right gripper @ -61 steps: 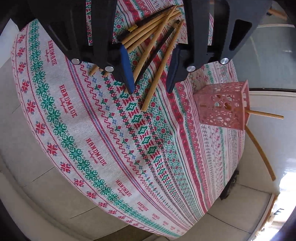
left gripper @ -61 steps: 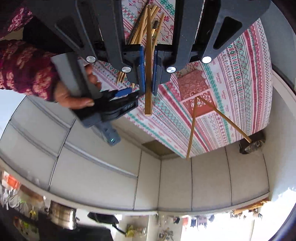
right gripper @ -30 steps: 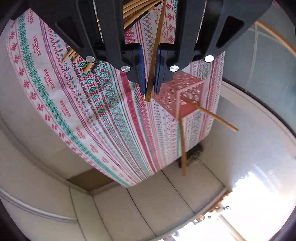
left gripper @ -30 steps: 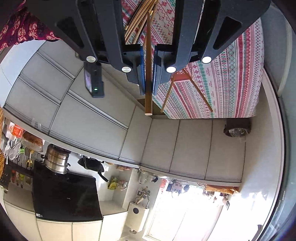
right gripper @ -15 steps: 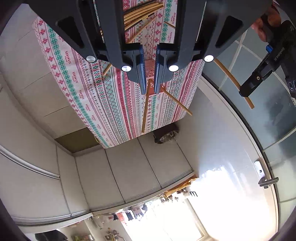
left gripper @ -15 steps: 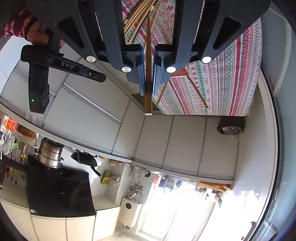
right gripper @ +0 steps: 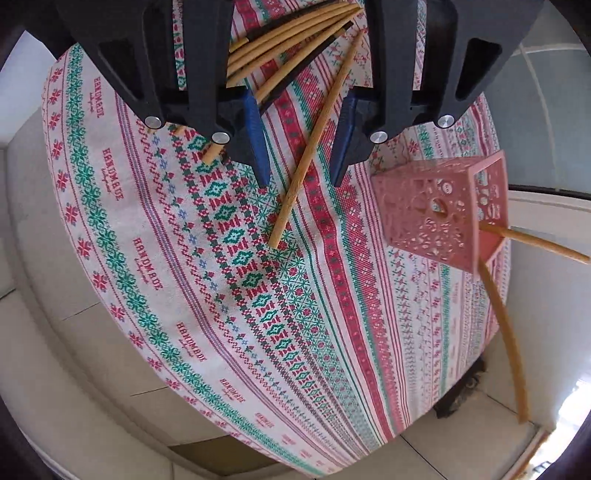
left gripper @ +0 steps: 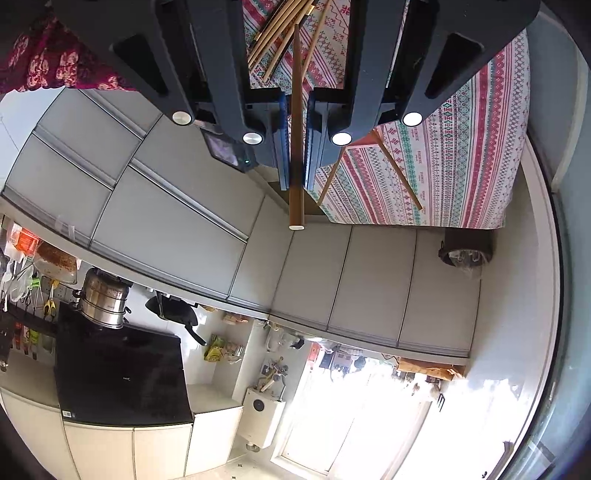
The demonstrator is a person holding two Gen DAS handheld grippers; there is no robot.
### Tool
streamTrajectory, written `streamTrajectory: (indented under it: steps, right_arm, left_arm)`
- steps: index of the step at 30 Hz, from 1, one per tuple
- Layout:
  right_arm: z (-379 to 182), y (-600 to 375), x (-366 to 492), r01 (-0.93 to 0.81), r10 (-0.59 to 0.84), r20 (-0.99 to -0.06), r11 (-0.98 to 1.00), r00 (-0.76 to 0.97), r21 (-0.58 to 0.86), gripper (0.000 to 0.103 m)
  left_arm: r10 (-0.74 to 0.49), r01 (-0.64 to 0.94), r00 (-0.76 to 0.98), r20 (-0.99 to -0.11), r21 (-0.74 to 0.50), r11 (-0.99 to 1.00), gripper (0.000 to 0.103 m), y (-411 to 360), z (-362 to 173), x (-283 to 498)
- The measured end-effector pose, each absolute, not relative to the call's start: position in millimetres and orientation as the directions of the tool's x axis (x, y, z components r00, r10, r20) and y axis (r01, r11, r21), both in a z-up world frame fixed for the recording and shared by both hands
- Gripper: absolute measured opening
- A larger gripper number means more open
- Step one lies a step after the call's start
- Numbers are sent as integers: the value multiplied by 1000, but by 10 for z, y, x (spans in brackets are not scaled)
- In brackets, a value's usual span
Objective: Organize utensils
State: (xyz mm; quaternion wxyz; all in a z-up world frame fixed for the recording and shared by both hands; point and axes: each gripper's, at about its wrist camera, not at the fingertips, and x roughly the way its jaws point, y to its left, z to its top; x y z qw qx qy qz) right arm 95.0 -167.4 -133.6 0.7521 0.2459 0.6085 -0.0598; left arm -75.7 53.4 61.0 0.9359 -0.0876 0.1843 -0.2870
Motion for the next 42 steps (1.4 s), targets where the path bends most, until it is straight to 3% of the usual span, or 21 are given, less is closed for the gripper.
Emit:
streamTrajectory:
  steps: [4,7,8,13,17,23,30,42]
  right_arm:
    - [-1560,-1550,1132,402,149,-970,890,194,217,32]
    - [-1626,-1505,1090,413,114,-970,889,214,195,12]
    - [-1601,-1518,1051,421,113,-963,882,244,210,12]
    - [-1494,-1730,770,425,250,-873,795,419,432,9]
    - [-1044,-1692,449,310,237,-784,823,574,476,9]
    - [-321,-1577,-207,143,204,-624,877,754,460,9]
    - [197,-1434,-668,-1,164,-459,942,873,334,8]
    - [500,-1581,-906,-22,146,-369,947,918,319,8]
  left_arm:
    - [-571,497,767,-292,-292,817,6,619,606,-721]
    - [-567,491,774,-282,-299,818,6,668,630,-727]
    - [-568,491,775,-277,-301,817,6,682,636,-732]
    - [-562,485,780,-274,-303,821,6,703,642,-752]
    - [-547,470,795,-261,-304,828,6,715,657,-771]
    - [-531,456,809,-252,-300,838,6,649,666,-775]
    - [-510,436,822,-255,-296,850,6,578,636,-755]
    - [-489,421,837,-244,-285,861,6,500,682,-741]
